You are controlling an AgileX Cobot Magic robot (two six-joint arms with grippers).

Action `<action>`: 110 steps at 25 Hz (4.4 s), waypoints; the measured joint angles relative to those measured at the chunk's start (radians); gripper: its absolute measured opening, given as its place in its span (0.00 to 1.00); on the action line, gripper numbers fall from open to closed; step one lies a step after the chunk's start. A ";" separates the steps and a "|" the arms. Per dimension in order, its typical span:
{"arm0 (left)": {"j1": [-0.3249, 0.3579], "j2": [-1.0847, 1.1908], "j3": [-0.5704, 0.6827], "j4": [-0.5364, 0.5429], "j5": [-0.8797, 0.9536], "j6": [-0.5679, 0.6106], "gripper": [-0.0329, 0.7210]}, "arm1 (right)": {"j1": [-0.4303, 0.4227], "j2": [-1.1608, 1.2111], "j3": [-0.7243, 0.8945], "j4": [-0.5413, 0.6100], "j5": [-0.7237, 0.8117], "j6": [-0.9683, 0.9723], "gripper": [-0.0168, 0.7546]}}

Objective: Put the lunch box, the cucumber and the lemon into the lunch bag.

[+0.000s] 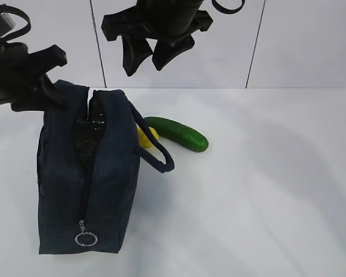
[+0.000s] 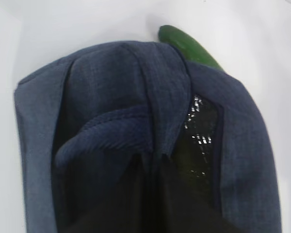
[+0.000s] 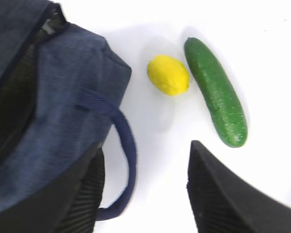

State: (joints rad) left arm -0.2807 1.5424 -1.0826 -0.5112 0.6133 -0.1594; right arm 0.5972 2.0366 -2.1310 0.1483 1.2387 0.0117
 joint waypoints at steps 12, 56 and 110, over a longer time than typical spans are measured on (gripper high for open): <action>0.048 0.015 -0.001 0.194 0.076 -0.009 0.05 | -0.058 0.002 -0.003 -0.090 0.009 -0.002 0.59; 0.070 -0.035 0.017 -0.054 0.109 0.174 0.05 | -0.284 0.259 -0.001 0.200 0.003 -0.513 0.65; 0.070 -0.035 0.019 -0.115 0.037 0.174 0.05 | -0.284 0.460 -0.004 0.158 -0.196 -0.828 0.55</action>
State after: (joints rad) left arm -0.2103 1.5076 -1.0637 -0.6257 0.6505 0.0151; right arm 0.3134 2.4969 -2.1354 0.3060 1.0428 -0.8165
